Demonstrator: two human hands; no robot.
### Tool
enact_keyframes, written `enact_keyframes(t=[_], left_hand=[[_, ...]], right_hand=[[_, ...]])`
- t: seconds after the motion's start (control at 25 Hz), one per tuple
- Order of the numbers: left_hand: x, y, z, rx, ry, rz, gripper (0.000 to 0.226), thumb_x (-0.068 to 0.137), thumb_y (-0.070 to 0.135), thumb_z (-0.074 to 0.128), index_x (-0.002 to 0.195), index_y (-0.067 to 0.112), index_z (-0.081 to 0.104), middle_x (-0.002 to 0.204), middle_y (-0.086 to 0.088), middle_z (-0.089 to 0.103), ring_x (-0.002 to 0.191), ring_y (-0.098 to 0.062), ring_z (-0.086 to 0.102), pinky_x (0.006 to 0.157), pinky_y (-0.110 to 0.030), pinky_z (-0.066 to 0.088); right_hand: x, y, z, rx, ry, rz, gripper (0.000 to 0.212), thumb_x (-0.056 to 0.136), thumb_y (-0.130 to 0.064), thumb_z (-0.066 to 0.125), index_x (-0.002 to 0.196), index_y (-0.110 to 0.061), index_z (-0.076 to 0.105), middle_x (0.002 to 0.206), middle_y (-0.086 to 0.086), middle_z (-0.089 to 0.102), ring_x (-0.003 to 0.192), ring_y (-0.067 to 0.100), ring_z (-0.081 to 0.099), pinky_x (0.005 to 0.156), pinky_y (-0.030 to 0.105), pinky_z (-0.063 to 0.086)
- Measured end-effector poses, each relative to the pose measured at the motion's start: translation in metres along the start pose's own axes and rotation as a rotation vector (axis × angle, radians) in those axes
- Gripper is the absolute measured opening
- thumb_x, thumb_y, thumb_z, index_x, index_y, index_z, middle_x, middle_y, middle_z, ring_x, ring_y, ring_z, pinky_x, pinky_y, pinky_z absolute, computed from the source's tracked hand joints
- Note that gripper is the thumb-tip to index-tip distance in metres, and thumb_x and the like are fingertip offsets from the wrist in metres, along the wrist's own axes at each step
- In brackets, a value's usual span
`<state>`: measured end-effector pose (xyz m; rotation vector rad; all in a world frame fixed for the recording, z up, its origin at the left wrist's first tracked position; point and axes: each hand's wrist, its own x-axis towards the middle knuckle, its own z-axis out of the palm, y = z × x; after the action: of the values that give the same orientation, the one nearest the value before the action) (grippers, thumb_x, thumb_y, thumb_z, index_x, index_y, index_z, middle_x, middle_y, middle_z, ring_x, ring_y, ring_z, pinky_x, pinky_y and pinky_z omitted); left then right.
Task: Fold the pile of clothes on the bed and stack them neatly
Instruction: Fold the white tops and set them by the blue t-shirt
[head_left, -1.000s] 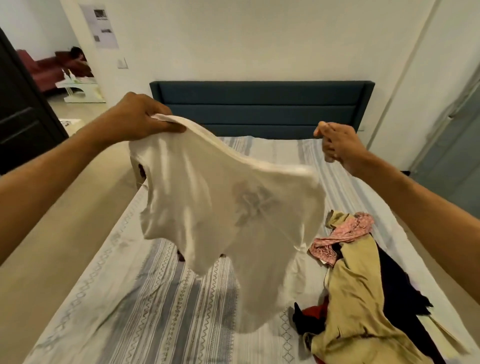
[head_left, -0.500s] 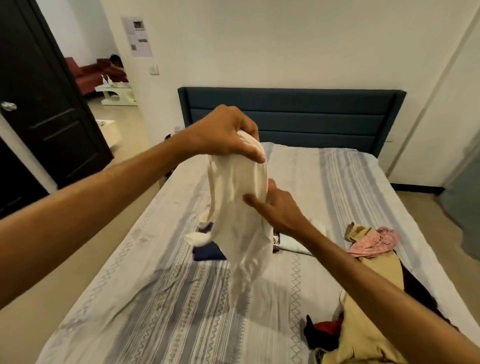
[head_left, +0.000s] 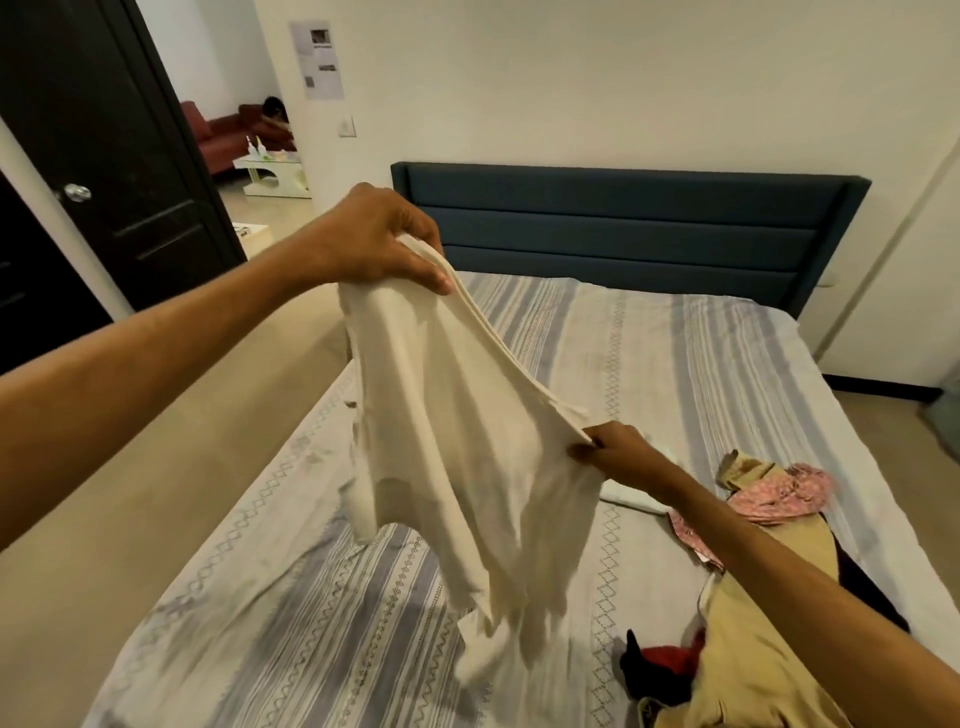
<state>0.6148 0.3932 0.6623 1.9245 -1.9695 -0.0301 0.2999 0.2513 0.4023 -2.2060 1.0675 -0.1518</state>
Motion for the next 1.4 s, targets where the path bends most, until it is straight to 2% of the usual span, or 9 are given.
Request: enact_keyframes(t=[0.12,0.32,0.52,0.68,0.76,0.84,0.96,1.16,1.4], left_hand=[[-0.006,-0.022,-0.004,-0.001,-0.011,-0.046,0.044,0.072,0.061,0.080,0.099,0.027,0.081,0.092,0.010,0.074,0.091,-0.011,0.067,0.080,-0.022,0.045],[-0.011,-0.059,0.003,-0.056,0.053,-0.162,0.036,0.074,0.057,0.083,0.097,0.030,0.081,0.093,0.005,0.075,0.091,-0.014,0.068,0.082,-0.030,0.052],[-0.021,-0.087,0.019,-0.058,0.064,-0.262,0.037,0.076,0.060,0.081,0.096,0.029,0.081,0.094,0.001,0.075,0.095,-0.020,0.067,0.089,-0.041,0.057],[-0.026,-0.102,0.038,-0.217,0.197,-0.332,0.035,0.082,0.058,0.077,0.101,0.028,0.079,0.103,0.002,0.073,0.101,-0.022,0.065,0.089,-0.037,0.055],[-0.028,-0.107,0.042,-0.257,0.268,-0.330,0.033,0.087,0.054,0.074,0.104,0.026,0.079,0.103,0.001,0.072,0.099,-0.022,0.065,0.084,-0.031,0.053],[-0.028,-0.112,0.044,-0.261,0.311,-0.337,0.031,0.092,0.050,0.071,0.106,0.023,0.078,0.103,0.001,0.072,0.099,-0.021,0.065,0.079,-0.026,0.049],[-0.031,-0.116,0.050,-0.282,0.343,-0.337,0.027,0.097,0.046,0.068,0.107,0.022,0.077,0.102,0.000,0.071,0.098,-0.020,0.064,0.079,-0.025,0.049],[-0.041,-0.125,0.052,-0.369,0.502,-0.339,0.028,0.100,0.050,0.063,0.103,0.024,0.073,0.095,0.002,0.067,0.089,-0.011,0.056,0.081,-0.032,0.045],[-0.061,-0.128,0.048,-0.343,0.666,-0.346,0.031,0.102,0.047,0.060,0.106,0.019,0.072,0.097,0.002,0.066,0.087,-0.005,0.053,0.076,-0.018,0.042]], right_hand=[[-0.002,0.021,-0.026,0.307,0.034,-0.009,0.028,0.100,-0.037,0.067,0.094,-0.011,0.075,0.082,0.001,0.067,0.079,0.016,0.060,0.070,0.033,0.046],[-0.007,0.035,-0.068,0.546,0.145,-0.023,0.054,0.092,-0.055,0.067,0.105,-0.003,0.074,0.091,0.007,0.068,0.089,0.022,0.062,0.082,0.040,0.048],[-0.017,0.017,-0.089,0.595,0.305,-0.133,0.041,0.101,-0.051,0.061,0.106,-0.012,0.071,0.100,0.010,0.071,0.088,0.023,0.066,0.080,0.037,0.056],[-0.027,0.004,-0.116,0.500,0.027,-0.134,0.031,0.090,-0.042,0.074,0.108,-0.017,0.074,0.098,0.004,0.077,0.088,0.023,0.074,0.072,0.030,0.061],[-0.024,0.011,-0.123,0.195,-0.243,-0.020,0.038,0.082,-0.037,0.085,0.113,-0.018,0.075,0.101,0.003,0.079,0.087,0.022,0.077,0.075,0.033,0.064],[-0.010,0.030,-0.116,-0.183,-0.308,0.086,0.043,0.079,-0.043,0.088,0.111,-0.016,0.075,0.100,0.002,0.079,0.085,0.020,0.076,0.080,0.037,0.064],[0.010,0.061,-0.102,-0.297,-0.107,0.099,0.036,0.091,-0.045,0.076,0.109,-0.013,0.076,0.101,0.005,0.075,0.088,0.022,0.071,0.088,0.043,0.061],[0.012,0.100,-0.100,-0.294,0.091,0.119,0.022,0.106,-0.023,0.058,0.103,-0.009,0.074,0.103,0.012,0.073,0.095,0.032,0.064,0.079,0.036,0.044],[-0.016,0.092,-0.089,0.442,0.590,0.103,0.042,0.104,-0.050,0.056,0.080,-0.018,0.067,0.078,0.003,0.061,0.071,0.018,0.053,0.065,0.035,0.041]])
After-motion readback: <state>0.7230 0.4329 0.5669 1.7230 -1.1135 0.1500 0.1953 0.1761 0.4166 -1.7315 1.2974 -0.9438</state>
